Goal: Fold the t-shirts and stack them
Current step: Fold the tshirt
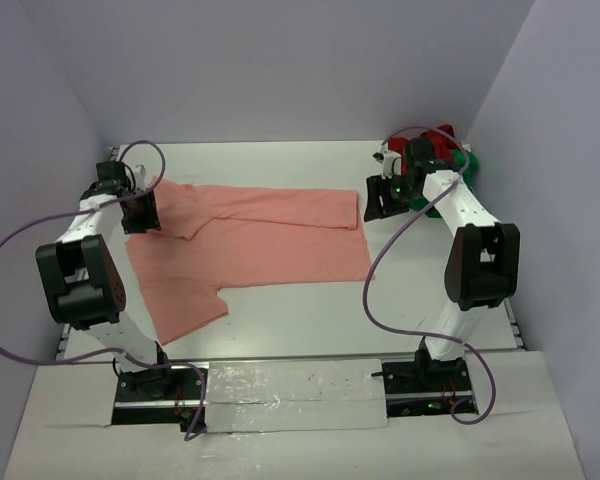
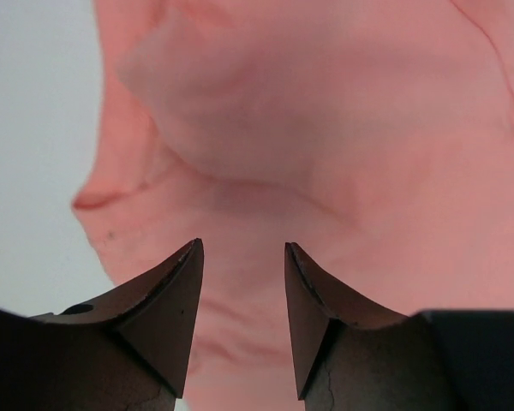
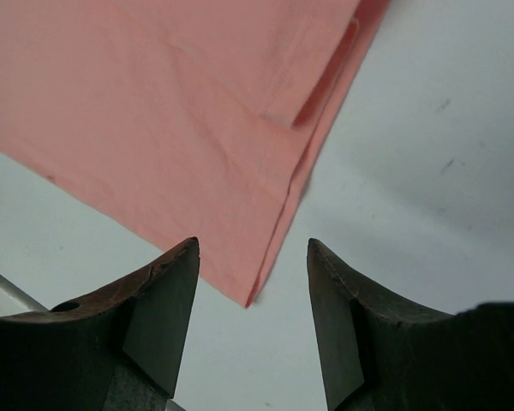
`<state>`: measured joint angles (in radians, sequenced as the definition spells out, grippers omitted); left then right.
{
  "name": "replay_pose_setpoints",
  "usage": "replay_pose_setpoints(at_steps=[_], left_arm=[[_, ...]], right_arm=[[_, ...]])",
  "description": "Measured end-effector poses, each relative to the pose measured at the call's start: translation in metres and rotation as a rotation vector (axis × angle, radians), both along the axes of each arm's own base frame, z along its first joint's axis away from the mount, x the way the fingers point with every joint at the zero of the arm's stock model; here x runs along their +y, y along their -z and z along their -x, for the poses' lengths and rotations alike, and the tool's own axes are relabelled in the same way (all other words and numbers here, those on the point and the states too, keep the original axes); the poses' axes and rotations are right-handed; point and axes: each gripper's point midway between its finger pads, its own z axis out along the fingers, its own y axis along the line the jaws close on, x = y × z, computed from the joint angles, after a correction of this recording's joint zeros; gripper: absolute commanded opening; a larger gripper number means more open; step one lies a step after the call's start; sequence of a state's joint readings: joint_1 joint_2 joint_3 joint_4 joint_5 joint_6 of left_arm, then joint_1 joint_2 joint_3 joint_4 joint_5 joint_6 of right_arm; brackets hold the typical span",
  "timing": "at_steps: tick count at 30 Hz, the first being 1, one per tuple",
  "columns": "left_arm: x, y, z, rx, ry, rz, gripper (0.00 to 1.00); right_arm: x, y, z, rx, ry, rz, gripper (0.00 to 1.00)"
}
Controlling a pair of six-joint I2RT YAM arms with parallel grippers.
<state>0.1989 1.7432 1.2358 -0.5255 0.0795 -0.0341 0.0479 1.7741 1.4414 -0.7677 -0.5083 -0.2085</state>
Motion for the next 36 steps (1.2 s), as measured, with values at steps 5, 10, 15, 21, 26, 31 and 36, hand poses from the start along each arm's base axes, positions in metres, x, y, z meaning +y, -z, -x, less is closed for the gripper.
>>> replay_pose_setpoints(at_steps=[5,10,15,21,26,31,36], left_arm=[[-0.023,-0.046,0.038,0.007,0.14,0.052,0.52],[-0.045,-0.082,0.075,0.023,0.284,0.104,0.51],[-0.056,-0.067,0.107,0.181,0.381,0.174,0.51],[-0.056,-0.035,0.153,0.411,0.465,0.223,0.5],[-0.054,-0.019,0.191,0.53,0.544,0.244,0.52],[-0.055,-0.024,0.213,0.504,0.622,0.205,0.51],[-0.059,-0.018,0.244,0.51,0.717,0.18,0.52]], right_arm=[[-0.017,0.004,0.033,0.043,0.019,0.088,0.61],[-0.033,-0.006,0.058,0.06,0.038,0.129,0.61],[-0.039,-0.014,0.072,0.073,0.045,0.149,0.61],[-0.042,-0.017,0.081,0.084,0.042,0.162,0.62],[-0.043,-0.014,0.083,0.089,0.032,0.169,0.62],[-0.041,-0.011,0.084,0.095,0.026,0.162,0.61],[-0.037,-0.007,0.083,0.109,0.017,0.141,0.61]])
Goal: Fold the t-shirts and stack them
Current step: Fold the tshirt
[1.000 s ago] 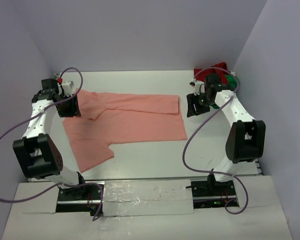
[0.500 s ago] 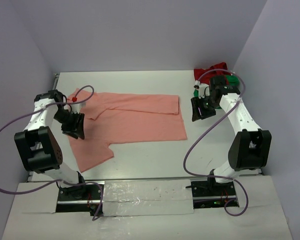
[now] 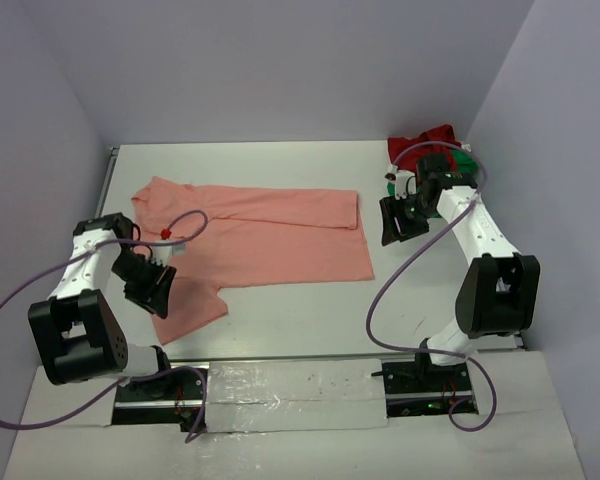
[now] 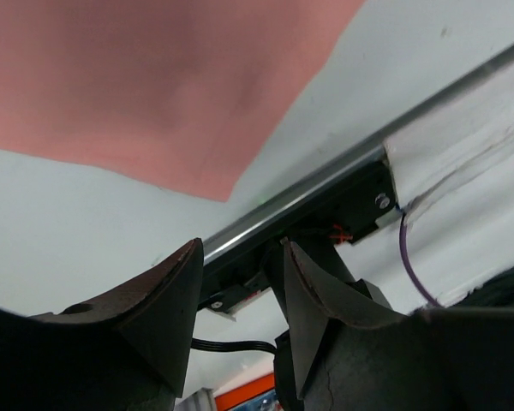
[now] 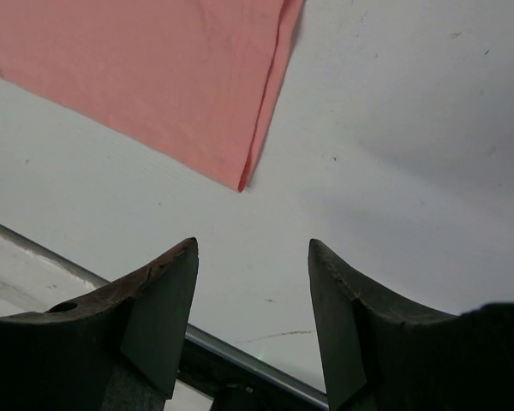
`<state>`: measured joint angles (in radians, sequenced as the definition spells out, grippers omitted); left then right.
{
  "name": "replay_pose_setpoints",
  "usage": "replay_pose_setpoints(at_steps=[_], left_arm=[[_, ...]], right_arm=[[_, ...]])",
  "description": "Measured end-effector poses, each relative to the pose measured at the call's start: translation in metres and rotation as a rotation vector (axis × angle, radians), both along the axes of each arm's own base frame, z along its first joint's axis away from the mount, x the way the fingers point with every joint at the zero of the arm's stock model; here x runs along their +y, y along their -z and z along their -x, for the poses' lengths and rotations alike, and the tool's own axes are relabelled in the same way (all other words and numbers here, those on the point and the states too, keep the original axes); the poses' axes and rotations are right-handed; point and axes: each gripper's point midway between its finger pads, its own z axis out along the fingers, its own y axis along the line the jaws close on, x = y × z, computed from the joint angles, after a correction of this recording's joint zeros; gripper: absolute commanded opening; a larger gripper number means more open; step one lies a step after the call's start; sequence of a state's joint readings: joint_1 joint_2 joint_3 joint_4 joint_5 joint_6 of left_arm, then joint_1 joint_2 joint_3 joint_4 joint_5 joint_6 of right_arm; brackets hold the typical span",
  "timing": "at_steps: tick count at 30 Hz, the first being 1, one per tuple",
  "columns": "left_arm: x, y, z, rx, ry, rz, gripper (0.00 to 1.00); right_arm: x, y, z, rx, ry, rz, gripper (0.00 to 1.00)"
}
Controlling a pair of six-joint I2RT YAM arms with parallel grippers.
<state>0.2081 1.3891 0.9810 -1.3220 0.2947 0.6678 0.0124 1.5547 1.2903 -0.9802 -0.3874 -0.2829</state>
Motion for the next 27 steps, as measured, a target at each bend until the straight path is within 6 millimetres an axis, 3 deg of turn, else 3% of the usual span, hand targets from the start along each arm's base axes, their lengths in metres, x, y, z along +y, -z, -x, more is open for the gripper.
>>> replay_pose_setpoints(at_steps=[4,11,16,22,27], left_arm=[[0.001,0.011,0.024,0.059,0.084,-0.014,0.52],[0.015,0.014,0.024,0.058,0.17,-0.075,0.5],[0.018,0.011,-0.004,-0.064,0.24,-0.086,0.51],[-0.002,0.007,-0.044,-0.265,0.318,-0.039,0.5],[-0.01,0.023,-0.044,-0.269,0.353,0.003,0.5]], right_arm=[[0.003,0.002,-0.003,0.011,-0.005,-0.015,0.61],[0.004,0.0,-0.005,0.003,-0.009,-0.025,0.61],[0.005,0.001,-0.01,-0.003,-0.012,-0.029,0.61],[0.007,0.012,-0.016,0.02,-0.014,-0.037,0.61],[0.007,0.016,-0.022,0.021,-0.014,-0.038,0.62]])
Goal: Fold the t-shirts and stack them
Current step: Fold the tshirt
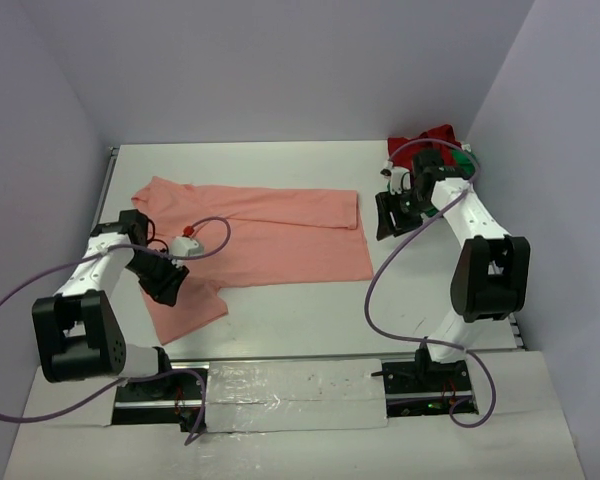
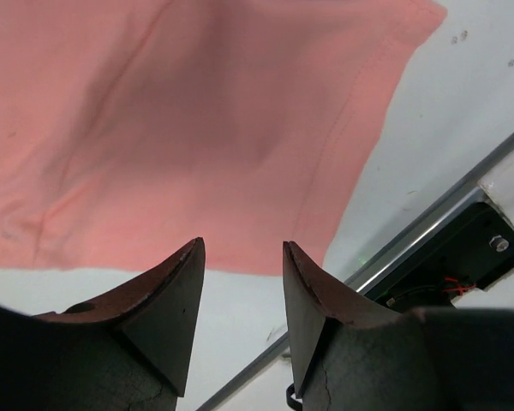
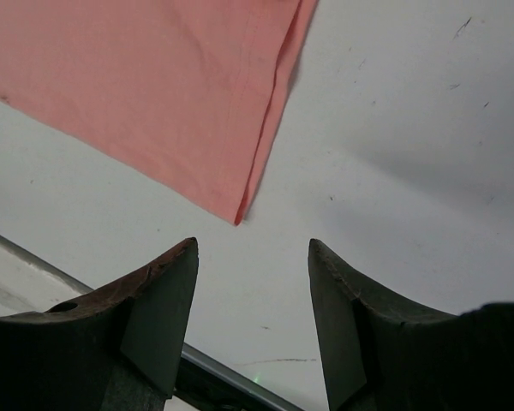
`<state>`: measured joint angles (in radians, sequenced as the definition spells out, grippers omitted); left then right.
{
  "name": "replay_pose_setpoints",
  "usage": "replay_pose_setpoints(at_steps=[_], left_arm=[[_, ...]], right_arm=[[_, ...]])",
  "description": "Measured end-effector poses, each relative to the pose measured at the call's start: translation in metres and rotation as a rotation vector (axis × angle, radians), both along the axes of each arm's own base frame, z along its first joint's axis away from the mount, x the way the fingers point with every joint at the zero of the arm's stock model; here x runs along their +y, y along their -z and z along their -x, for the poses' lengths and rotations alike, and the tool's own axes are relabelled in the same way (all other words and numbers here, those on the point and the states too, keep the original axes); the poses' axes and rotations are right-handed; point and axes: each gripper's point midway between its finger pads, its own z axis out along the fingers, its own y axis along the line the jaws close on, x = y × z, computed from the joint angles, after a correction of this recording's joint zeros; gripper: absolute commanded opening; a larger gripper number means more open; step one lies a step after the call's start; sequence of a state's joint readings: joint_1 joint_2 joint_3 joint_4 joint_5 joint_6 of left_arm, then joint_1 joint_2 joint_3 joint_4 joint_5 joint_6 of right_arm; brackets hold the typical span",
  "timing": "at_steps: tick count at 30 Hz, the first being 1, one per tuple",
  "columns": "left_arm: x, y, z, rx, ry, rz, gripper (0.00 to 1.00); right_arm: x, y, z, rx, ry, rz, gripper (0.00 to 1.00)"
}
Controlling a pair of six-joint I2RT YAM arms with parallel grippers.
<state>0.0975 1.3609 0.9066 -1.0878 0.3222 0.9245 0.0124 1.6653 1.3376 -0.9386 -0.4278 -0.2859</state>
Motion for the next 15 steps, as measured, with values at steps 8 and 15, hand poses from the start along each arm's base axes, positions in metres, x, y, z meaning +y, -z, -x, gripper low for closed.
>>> replay_pose_setpoints(at_steps=[8,15], left_arm=[[-0.005,0.031,0.024,0.101,0.088,0.032,0.48],[0.0,0.034,0.033,0.103,0.078,0.034,0.49]], right_arm=[[0.001,0.003,-0.02,-0.009,-0.001,-0.003,0.61],[0.001,0.018,-0.029,0.025,-0.002,-0.003,0.61]])
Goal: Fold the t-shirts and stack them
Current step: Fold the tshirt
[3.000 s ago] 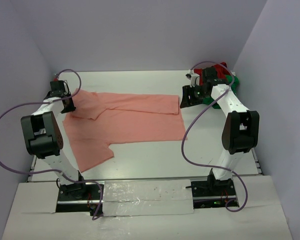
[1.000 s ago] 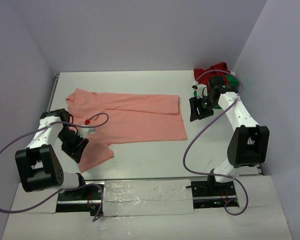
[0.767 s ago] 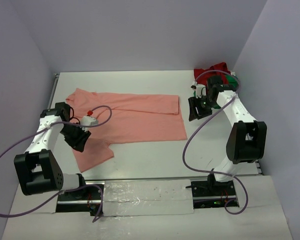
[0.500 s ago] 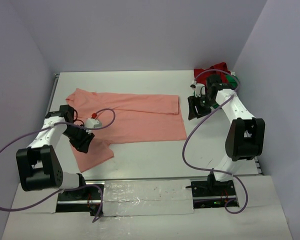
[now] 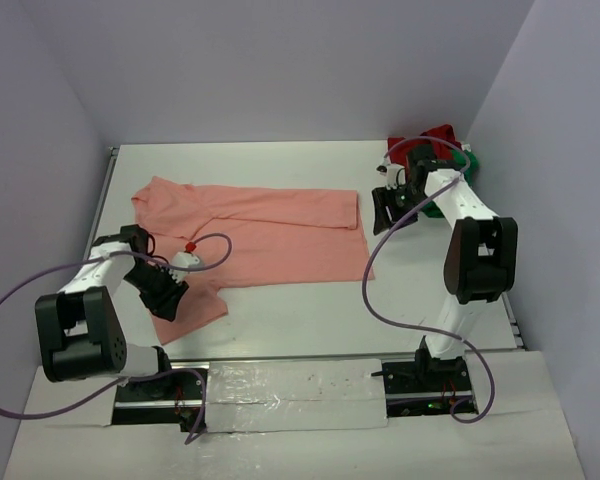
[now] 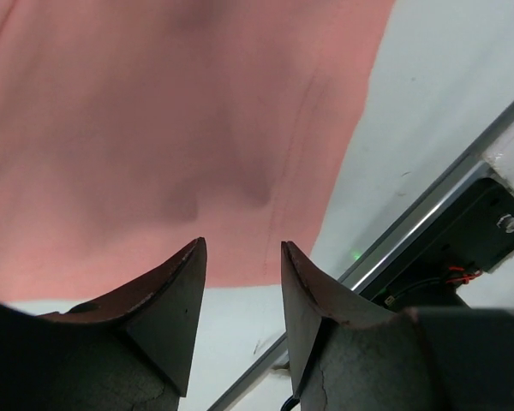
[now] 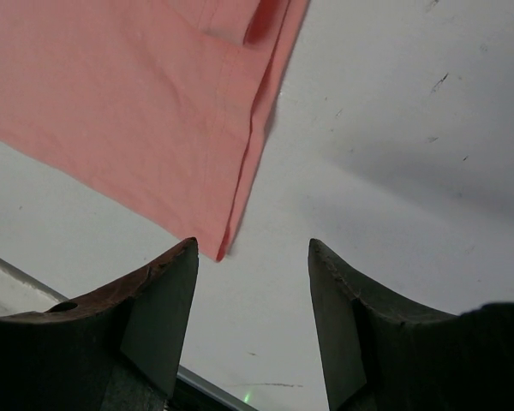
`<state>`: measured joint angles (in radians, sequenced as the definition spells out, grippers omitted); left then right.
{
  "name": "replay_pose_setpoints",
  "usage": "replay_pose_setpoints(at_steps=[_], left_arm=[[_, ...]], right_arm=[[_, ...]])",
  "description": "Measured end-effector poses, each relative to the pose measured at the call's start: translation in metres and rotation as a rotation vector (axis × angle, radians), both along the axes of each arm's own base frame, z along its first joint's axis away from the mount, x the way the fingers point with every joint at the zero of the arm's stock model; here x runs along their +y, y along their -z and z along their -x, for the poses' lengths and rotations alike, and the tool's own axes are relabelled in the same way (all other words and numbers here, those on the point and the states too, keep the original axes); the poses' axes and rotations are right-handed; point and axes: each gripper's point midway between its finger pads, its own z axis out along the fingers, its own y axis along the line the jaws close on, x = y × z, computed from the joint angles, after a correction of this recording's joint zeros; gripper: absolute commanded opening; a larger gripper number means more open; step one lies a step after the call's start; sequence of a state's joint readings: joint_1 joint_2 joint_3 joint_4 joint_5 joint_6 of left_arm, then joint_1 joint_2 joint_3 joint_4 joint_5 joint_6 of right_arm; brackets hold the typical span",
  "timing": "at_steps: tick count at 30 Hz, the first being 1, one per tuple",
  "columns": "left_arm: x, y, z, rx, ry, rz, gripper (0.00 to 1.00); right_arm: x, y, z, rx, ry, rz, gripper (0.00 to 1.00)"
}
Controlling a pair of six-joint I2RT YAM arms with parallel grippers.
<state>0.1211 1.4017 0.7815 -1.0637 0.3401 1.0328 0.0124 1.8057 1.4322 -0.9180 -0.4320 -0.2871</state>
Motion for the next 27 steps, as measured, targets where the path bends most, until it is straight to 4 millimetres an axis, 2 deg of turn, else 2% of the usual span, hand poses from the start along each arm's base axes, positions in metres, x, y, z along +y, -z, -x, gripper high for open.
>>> replay_pose_setpoints(at_steps=[6,11,18,23,27], left_arm=[[0.023,-0.003,0.001,-0.02,-0.041,-0.087,0.52],[0.043,0.002,0.022,0.051,-0.047,-0.182,0.52],[0.05,-0.013,0.036,0.147,0.021,-0.184,0.51],[0.052,-0.017,0.034,0.202,0.061,-0.177,0.51],[0.049,-0.019,0.013,0.201,0.038,-0.141,0.52]], right_arm=[[0.0,0.005,-0.012,-0.001,-0.003,0.0,0.61],[0.0,-0.002,-0.02,-0.029,-0.002,0.0,0.61],[0.0,-0.01,-0.027,-0.053,-0.002,0.001,0.61],[0.001,-0.02,-0.034,-0.082,-0.002,-0.004,0.61],[0.002,-0.02,-0.036,-0.087,0.003,-0.009,0.61]])
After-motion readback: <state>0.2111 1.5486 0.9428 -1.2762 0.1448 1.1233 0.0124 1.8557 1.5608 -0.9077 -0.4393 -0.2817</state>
